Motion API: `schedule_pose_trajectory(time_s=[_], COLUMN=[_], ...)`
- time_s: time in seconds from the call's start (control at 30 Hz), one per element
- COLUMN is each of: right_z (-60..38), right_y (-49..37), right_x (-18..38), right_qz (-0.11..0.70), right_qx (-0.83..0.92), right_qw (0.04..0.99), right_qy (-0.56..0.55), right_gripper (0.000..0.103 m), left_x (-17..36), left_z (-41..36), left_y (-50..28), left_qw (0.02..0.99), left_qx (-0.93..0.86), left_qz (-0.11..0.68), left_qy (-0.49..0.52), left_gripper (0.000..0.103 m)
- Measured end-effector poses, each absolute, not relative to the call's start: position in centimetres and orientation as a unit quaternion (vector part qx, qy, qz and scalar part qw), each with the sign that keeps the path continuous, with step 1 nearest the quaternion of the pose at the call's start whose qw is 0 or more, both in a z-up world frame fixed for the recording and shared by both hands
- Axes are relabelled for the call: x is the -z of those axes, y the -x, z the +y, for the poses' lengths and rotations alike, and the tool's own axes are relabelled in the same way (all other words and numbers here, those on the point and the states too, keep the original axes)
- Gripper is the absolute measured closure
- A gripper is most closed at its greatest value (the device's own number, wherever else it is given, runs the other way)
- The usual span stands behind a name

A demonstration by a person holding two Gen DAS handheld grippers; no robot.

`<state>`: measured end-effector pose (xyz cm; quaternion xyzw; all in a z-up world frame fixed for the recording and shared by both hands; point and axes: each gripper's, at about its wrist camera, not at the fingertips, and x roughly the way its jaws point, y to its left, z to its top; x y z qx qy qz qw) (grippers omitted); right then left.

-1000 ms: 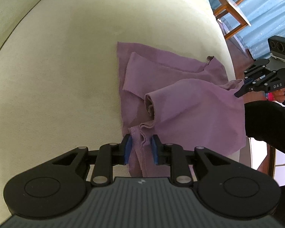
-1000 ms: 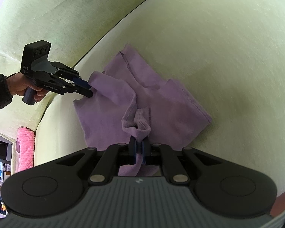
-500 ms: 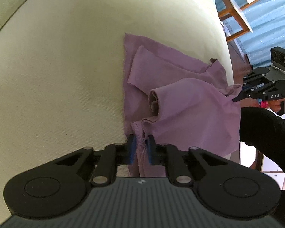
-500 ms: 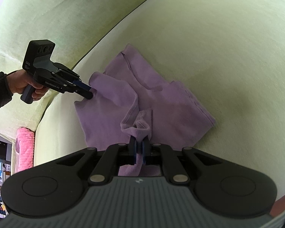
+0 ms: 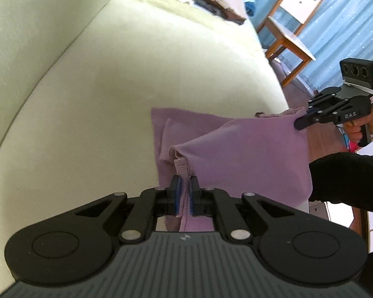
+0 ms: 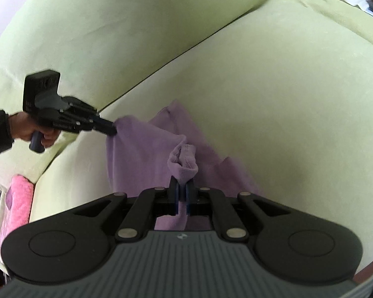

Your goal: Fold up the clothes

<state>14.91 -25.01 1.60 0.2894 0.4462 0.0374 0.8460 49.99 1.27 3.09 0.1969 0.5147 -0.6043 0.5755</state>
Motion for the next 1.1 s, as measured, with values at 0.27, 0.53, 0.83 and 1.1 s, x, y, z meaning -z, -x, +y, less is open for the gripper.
schedule_pose_trajectory(time_s=[0.27,0.53,0.83,1.1], right_z=[-26.0,-25.6,-24.9,-25.0], right_y=[-14.2,-14.5,-15.1,-14.7], right_x=[0.9,1.1,0.7,0.7], right_qz=[0.467,0.465,0.464,0.464], right_qx=[-0.023,-0.032,-0.029,-0.014], right_qw=[0.824,0.822,0.822,0.817], right_qy=[-0.32,-0.326,-0.329,-0.342], right_gripper=[0.099,0.099,0.099,0.099], left_x=[-1.2,-1.6,-2.7,-2.2], left_z=[0.3,-2.7,-4.1,-3.1], left_y=[-51.3,-54.0,-51.0,-50.1], left_qw=[0.554,0.52,0.533,0.568], left_qx=[0.58,0.596,0.656,0.632], left_qz=[0.565,0.594,0.516,0.499], left_qy=[-0.193,-0.145,-0.14,-0.171], left_gripper=[0.079,0.075,0.101,0.1])
